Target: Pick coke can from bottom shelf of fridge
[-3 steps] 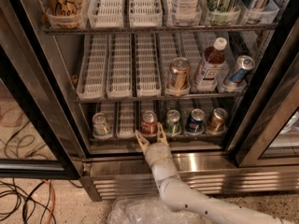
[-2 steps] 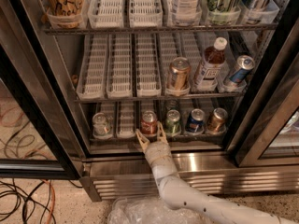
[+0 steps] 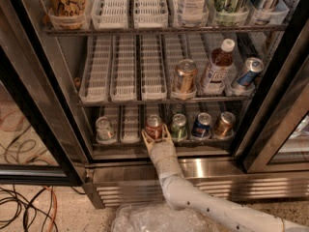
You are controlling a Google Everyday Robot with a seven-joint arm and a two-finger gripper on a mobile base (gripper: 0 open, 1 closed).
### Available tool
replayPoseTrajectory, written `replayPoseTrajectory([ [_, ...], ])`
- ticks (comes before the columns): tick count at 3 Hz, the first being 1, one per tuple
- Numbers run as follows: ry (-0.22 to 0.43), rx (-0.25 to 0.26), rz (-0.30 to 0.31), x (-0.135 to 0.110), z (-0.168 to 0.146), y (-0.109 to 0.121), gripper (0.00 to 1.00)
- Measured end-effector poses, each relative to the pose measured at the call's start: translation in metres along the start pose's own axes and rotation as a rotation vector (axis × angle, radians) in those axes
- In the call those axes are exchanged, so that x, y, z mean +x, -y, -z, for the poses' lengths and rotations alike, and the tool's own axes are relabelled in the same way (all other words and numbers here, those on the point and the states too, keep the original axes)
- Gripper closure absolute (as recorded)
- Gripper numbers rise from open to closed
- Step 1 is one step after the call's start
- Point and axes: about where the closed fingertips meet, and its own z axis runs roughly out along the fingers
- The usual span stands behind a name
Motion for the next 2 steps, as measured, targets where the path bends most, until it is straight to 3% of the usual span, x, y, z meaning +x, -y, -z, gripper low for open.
replayPoseTrajectory([
  [2,-0.003,0.024,0.004,0.0039,-0.0127,0.0073,0.38],
])
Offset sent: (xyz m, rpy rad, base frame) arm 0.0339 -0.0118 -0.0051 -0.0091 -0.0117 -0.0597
